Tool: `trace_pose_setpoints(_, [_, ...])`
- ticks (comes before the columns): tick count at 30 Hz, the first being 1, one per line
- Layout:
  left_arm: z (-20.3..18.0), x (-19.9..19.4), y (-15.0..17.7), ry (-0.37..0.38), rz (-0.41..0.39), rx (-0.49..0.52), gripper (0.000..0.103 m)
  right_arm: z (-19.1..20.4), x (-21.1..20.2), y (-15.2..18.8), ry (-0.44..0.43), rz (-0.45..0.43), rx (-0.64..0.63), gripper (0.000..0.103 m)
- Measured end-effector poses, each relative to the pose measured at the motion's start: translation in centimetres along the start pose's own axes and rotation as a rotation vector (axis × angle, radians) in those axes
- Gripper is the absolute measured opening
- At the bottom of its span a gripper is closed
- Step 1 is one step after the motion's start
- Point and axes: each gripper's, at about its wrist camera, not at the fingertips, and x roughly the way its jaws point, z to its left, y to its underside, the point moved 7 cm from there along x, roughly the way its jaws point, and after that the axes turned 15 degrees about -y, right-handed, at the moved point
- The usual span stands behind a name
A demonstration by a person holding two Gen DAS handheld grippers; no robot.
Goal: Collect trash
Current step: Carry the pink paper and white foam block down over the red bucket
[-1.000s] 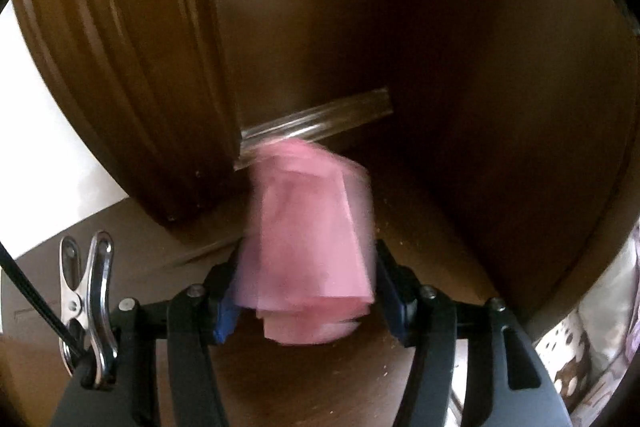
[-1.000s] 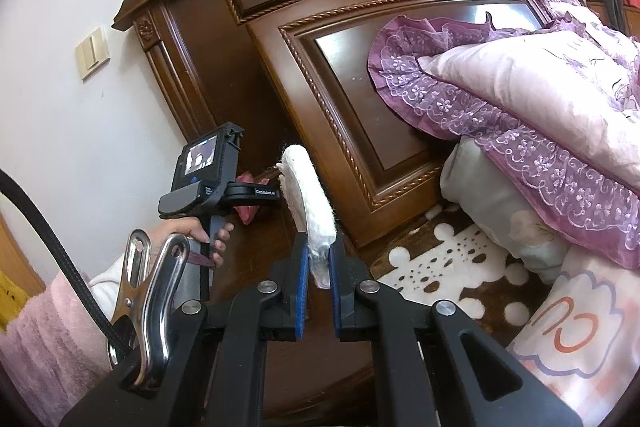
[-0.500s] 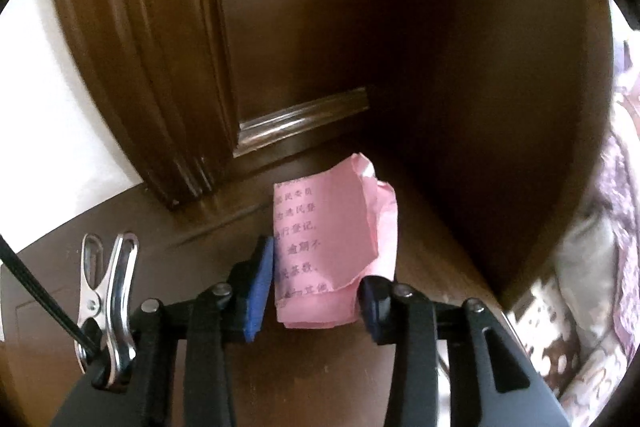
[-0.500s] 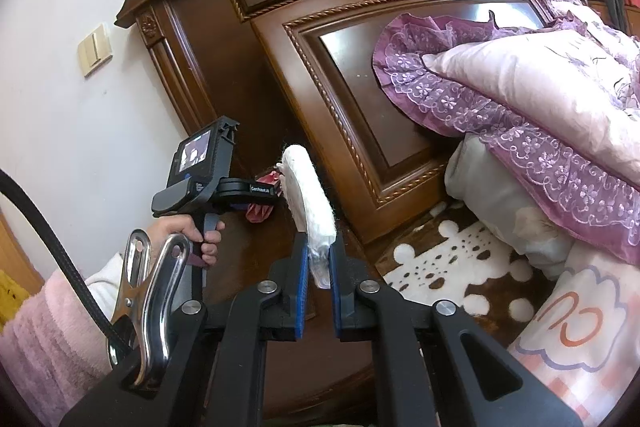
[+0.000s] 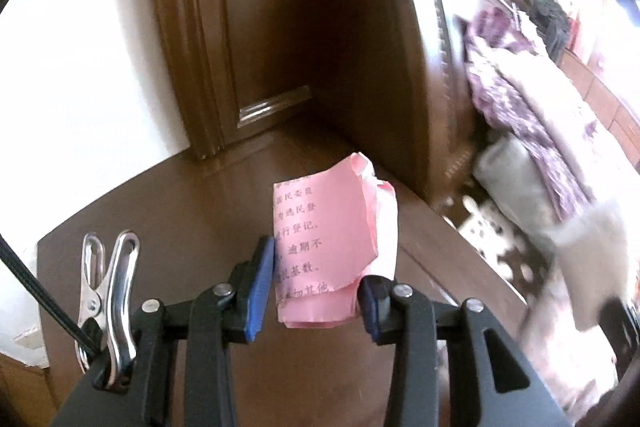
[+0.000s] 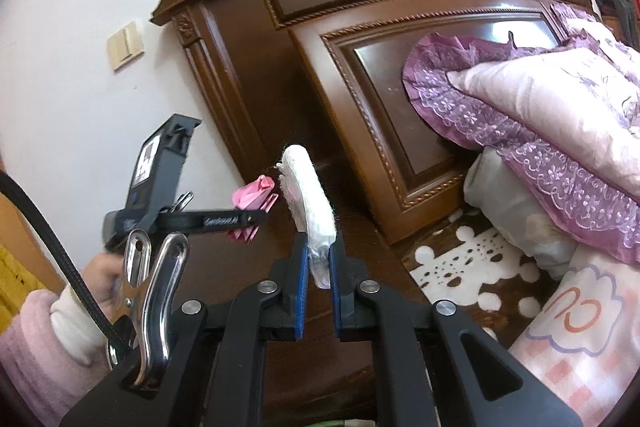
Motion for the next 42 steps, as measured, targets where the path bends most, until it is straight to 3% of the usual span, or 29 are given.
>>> trace_pose_setpoints(7, [0.1, -4.3, 3.4, -0.001, -0.030, 0.008, 0.040, 3.3, -2.2, 2.5, -0.019, -0.001, 0.016, 0.010])
trace_pose_setpoints(12, [-0.1, -7.9, 6.7, 0.038, -0.032, 0.001, 0.040, 5.2, -4.5, 4.3, -0.007, 0.007, 0.016, 0.010])
trace_pose_setpoints(21, [-1.0, -11.9, 14.9, 0.099, -0.030, -0.007, 0.041, 6.4, -8.9, 8.9, 0.055, 0.035, 0.031, 0.010])
trace_pose_setpoints(30, [-2.0, -11.2, 23.7, 0.144, 0.047, -0.031, 0.041, 5.7, -9.4, 16.7, 0.137, 0.178, 0.077, 0.010])
trace_pose_setpoints(38, [-3.1, -7.8, 27.6, 0.167, 0.069, 0.030, 0.042, 4.0, -8.4, 22.5, 0.254, 0.245, 0.169, 0.010])
trace_pose_setpoints(42, [-3.8, -5.3, 30.3, 0.189, 0.128, 0.042, 0.043, 2.8, -7.7, 24.5, 0.308, 0.302, 0.185, 0.010])
